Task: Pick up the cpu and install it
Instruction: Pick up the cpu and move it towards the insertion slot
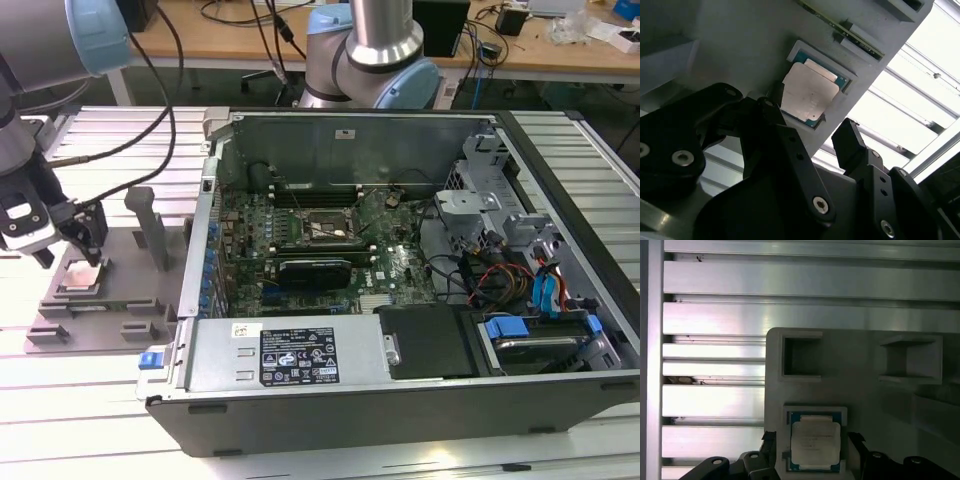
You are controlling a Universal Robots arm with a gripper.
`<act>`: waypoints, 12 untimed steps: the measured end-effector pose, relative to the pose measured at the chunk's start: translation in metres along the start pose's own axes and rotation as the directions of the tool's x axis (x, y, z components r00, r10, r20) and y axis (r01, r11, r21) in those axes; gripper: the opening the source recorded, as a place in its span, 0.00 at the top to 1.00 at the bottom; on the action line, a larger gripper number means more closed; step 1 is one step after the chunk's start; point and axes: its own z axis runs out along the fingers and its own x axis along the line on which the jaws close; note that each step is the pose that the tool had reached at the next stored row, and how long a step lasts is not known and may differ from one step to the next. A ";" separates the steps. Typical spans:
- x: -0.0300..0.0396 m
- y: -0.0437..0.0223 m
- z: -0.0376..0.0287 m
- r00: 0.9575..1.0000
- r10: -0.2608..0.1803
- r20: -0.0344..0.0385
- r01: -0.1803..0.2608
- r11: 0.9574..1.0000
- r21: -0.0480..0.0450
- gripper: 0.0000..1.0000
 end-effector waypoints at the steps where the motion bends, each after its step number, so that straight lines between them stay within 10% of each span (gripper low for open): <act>1: -0.0005 -0.0005 0.0016 1.000 0.000 0.000 0.000 1.000 0.000 0.34; 12: -0.0043 -0.0070 0.0173 1.000 0.000 -0.001 0.000 1.000 0.000 0.34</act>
